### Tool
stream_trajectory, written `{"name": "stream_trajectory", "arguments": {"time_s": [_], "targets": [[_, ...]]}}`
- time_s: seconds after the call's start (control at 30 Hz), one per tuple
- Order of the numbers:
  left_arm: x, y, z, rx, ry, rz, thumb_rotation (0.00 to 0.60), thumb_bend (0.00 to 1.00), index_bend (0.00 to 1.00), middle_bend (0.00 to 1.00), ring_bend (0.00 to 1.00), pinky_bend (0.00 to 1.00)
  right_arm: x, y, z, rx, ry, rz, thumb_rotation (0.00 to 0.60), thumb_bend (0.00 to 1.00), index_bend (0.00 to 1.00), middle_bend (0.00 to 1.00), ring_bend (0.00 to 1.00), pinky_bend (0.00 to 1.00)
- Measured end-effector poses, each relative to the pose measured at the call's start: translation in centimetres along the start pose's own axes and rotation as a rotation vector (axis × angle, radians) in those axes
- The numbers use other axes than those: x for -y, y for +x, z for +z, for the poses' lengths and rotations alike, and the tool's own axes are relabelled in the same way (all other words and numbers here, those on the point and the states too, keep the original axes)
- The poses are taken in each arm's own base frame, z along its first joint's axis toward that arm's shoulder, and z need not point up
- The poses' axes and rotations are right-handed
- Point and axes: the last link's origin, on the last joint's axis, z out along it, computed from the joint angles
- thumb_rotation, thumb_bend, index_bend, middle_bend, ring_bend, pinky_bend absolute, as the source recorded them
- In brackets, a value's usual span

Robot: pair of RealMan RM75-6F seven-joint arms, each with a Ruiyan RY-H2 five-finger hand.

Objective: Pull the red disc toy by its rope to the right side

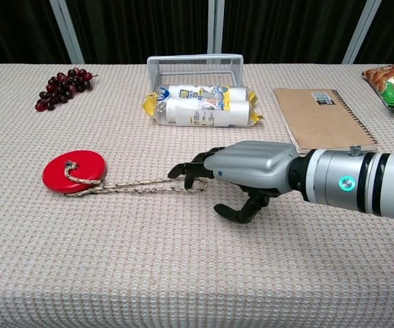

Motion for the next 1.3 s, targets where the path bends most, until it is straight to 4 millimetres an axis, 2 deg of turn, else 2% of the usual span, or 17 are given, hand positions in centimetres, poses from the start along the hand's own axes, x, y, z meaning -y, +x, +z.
{"name": "stream_trajectory", "arguments": {"time_s": [0.3, 0.53, 0.9, 1.3], "targets": [[0.05, -0.17, -0.1, 0.009, 0.001, 0.002, 0.6, 0.21, 0.24, 0.16, 0.07, 0.17, -0.21, 0.0, -0.33, -0.009, -0.008, 0.04, 0.6, 0.54, 0.0, 0.36, 0.0, 0.0], [0.13, -0.28, -0.21, 0.016, 0.004, 0.0, 0.6, 0.21, 0.24, 0.16, 0.07, 0.17, -0.62, -0.17, -0.51, 0.002, -0.023, 0.063, 0.6, 0.58, 0.0, 0.42, 0.0, 0.0], [0.25, -0.4, -0.28, 0.021, 0.007, -0.003, 0.6, 0.21, 0.24, 0.16, 0.07, 0.17, -0.9, -0.19, -0.79, 0.016, -0.035, 0.129, 0.6, 0.61, 0.0, 0.48, 0.0, 0.0], [0.45, -0.47, -0.36, 0.024, 0.01, -0.013, 0.6, 0.21, 0.24, 0.16, 0.07, 0.17, -0.55, -0.1, -0.63, 0.034, -0.03, 0.278, 0.6, 0.64, 0.0, 0.48, 0.0, 0.0]]}}
